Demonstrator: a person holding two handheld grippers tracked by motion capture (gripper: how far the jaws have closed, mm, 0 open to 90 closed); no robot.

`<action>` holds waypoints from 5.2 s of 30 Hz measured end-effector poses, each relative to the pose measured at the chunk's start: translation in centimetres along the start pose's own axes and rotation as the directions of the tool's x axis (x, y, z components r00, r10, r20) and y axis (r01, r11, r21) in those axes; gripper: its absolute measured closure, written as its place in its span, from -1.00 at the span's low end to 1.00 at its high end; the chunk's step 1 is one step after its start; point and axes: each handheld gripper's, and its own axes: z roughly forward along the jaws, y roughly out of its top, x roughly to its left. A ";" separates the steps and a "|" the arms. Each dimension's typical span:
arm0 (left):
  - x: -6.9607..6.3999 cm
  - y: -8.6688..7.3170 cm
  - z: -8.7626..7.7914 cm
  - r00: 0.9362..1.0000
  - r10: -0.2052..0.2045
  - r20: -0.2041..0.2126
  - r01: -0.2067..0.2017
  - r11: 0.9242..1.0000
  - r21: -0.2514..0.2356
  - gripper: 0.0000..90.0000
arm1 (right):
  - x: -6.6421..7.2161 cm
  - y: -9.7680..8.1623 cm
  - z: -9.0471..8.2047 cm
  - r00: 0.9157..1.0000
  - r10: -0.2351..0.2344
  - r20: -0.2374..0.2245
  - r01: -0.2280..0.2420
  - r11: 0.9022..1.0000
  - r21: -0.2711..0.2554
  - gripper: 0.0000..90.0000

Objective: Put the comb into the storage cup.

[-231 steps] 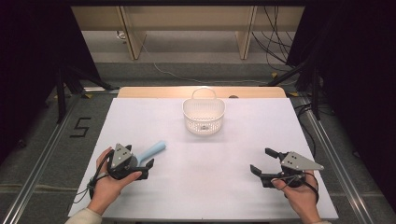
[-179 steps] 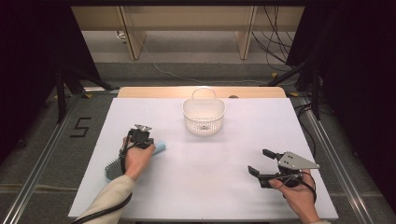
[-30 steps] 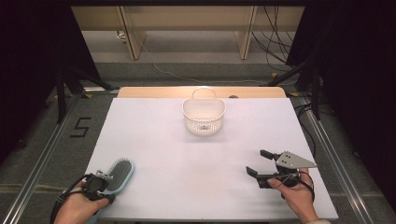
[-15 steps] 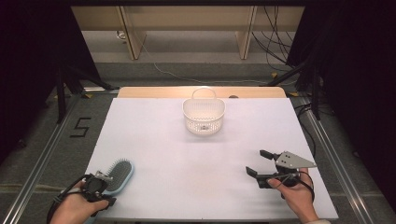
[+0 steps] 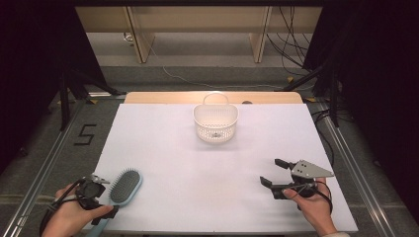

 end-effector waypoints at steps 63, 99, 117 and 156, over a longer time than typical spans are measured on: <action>-0.5 2.3 2.2 0.997 -0.003 0.080 -0.015 0.974 0.227 0.28 | 0.1 0.0 0.1 1.000 -0.001 -0.001 0.001 1.000 -0.001 -0.65; -0.4 2.6 2.2 0.996 -0.039 0.078 0.018 0.966 0.258 0.52 | 0.1 0.1 0.1 1.000 -0.004 -0.002 0.004 1.000 0.006 -0.65; -0.3 2.4 2.1 0.997 -0.034 0.076 0.016 0.975 0.220 0.55 | 0.1 0.1 0.1 1.000 -0.005 -0.001 0.005 1.000 0.003 -0.65; 0.0 2.7 0.4 0.998 0.044 0.050 -0.046 0.998 0.036 0.55 | 0.0 0.1 0.2 1.000 0.005 -0.001 -0.005 1.000 -0.003 -0.65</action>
